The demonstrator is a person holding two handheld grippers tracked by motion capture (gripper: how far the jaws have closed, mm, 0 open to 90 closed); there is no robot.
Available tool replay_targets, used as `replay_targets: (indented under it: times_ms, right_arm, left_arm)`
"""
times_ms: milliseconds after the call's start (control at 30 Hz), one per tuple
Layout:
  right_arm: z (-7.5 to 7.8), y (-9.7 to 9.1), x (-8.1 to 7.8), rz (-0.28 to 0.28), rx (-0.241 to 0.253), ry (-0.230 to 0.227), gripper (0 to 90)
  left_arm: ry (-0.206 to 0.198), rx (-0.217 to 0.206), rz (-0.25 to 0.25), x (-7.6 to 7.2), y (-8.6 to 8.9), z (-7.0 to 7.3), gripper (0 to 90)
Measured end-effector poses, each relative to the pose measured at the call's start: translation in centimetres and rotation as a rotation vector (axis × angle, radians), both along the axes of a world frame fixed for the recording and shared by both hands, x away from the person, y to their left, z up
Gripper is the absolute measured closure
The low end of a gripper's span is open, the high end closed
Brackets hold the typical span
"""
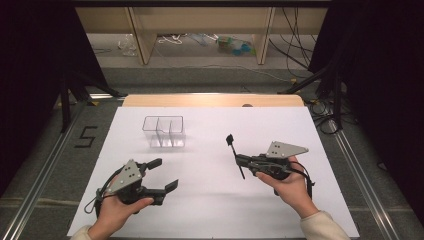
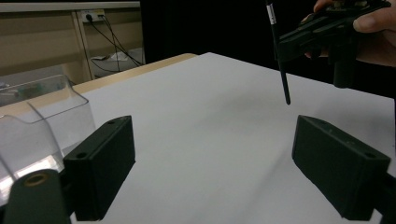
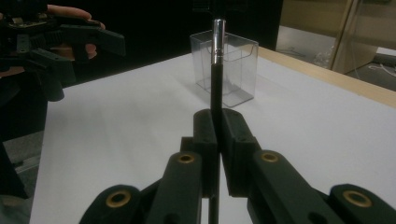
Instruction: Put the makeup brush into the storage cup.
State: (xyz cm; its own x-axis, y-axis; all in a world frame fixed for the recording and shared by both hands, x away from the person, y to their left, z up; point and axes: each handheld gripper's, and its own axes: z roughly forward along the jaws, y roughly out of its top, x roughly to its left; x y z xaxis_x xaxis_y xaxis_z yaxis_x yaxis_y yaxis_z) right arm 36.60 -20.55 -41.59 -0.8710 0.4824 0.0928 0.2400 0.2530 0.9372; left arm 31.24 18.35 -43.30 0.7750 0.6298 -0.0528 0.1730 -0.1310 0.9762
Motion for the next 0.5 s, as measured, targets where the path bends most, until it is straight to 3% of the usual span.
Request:
replay_targets:
  times_ms: [167,333,500]
  right_arm:
    - [-0.2,0.3,0.0,0.005,0.017,0.002,85.8]
    - [-0.3,0.8,0.0,0.001,0.019,-0.027,85.8]
    - [-0.3,1.2,-0.3,0.009,0.009,0.003,85.7]
  left_arm:
    - [0.005,0.002,-0.036,0.7,-1.5,0.1,16.2]
    - [0.014,-0.020,-0.047,1.5,-2.7,0.5,18.5]
    - [0.021,-0.034,-0.064,2.2,-3.9,0.6,21.2]
